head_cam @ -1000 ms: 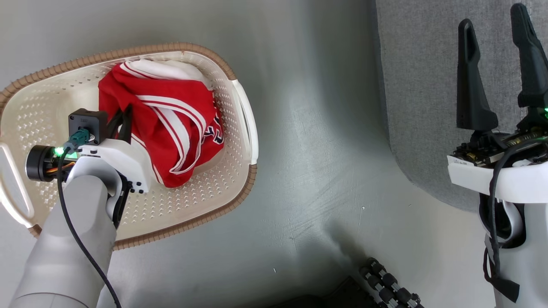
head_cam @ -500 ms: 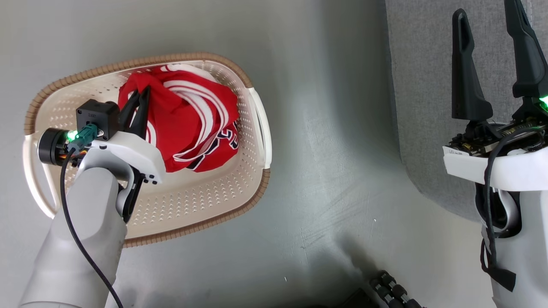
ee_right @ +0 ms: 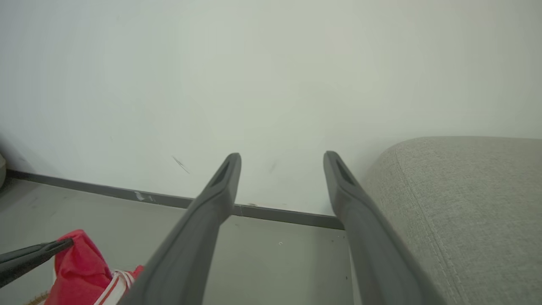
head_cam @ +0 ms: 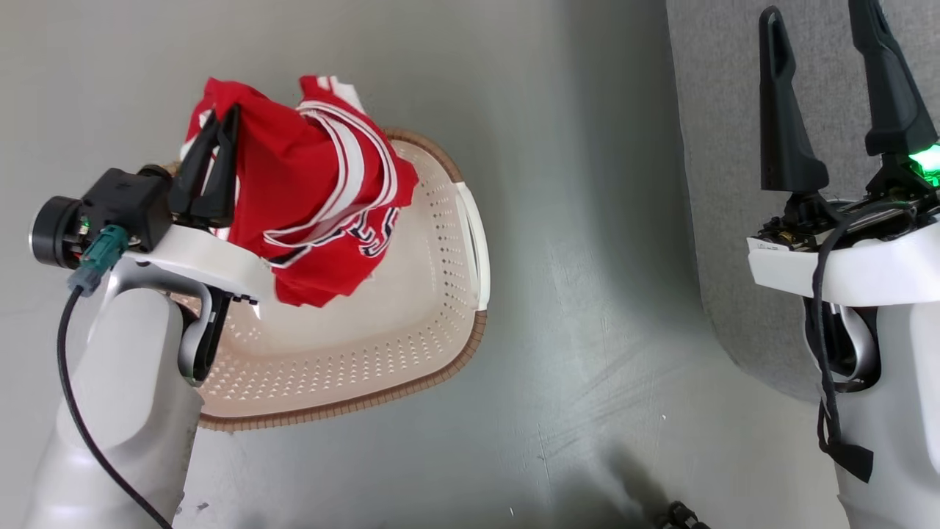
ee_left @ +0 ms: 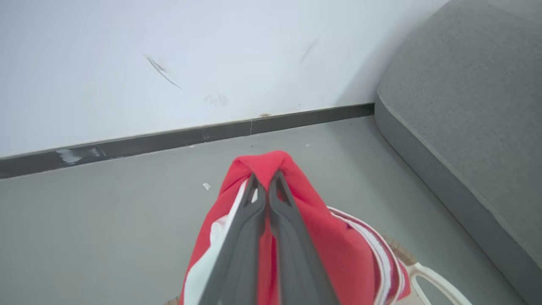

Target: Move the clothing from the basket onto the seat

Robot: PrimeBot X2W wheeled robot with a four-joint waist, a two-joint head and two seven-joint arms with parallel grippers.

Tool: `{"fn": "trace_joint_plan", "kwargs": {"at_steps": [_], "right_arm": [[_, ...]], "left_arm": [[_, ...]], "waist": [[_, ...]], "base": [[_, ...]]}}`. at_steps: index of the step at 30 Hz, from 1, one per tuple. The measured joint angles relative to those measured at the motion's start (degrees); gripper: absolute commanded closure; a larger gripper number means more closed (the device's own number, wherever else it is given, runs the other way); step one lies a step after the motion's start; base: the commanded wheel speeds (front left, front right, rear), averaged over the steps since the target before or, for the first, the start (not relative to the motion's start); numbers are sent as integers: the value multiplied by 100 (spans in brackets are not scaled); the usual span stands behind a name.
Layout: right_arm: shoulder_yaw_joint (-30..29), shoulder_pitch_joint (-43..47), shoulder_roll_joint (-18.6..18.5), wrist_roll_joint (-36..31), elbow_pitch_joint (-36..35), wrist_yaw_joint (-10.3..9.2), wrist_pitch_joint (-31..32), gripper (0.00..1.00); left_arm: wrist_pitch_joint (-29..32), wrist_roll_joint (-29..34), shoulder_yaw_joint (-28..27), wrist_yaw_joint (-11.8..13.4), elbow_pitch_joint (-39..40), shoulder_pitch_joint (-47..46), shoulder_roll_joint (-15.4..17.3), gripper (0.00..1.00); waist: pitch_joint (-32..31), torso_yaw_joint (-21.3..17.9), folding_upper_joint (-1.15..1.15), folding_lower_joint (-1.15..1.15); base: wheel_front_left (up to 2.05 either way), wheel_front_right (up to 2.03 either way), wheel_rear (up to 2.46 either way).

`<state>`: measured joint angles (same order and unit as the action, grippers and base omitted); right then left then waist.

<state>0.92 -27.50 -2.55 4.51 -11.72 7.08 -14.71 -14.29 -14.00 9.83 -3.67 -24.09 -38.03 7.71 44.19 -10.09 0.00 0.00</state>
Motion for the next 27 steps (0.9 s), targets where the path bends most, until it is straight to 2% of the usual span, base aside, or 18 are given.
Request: {"fn": "trace_joint_plan", "kwargs": {"at_steps": [13, 27], "right_arm": [[259, -7, -12, -110, 525, 0, 0, 0], [700, 257, -148, -202, 1084, 0, 0, 0]], "left_arm": [[-1, 108, -192, -2, 1179, 455, 31, 100], [-1, 271, -62, -140, 1774, 946, 138, 100]], "waist": [[-786, 251, 0, 0], [-1877, 473, 0, 0]], "base": [[0, 0, 0], [0, 0, 0]]}}
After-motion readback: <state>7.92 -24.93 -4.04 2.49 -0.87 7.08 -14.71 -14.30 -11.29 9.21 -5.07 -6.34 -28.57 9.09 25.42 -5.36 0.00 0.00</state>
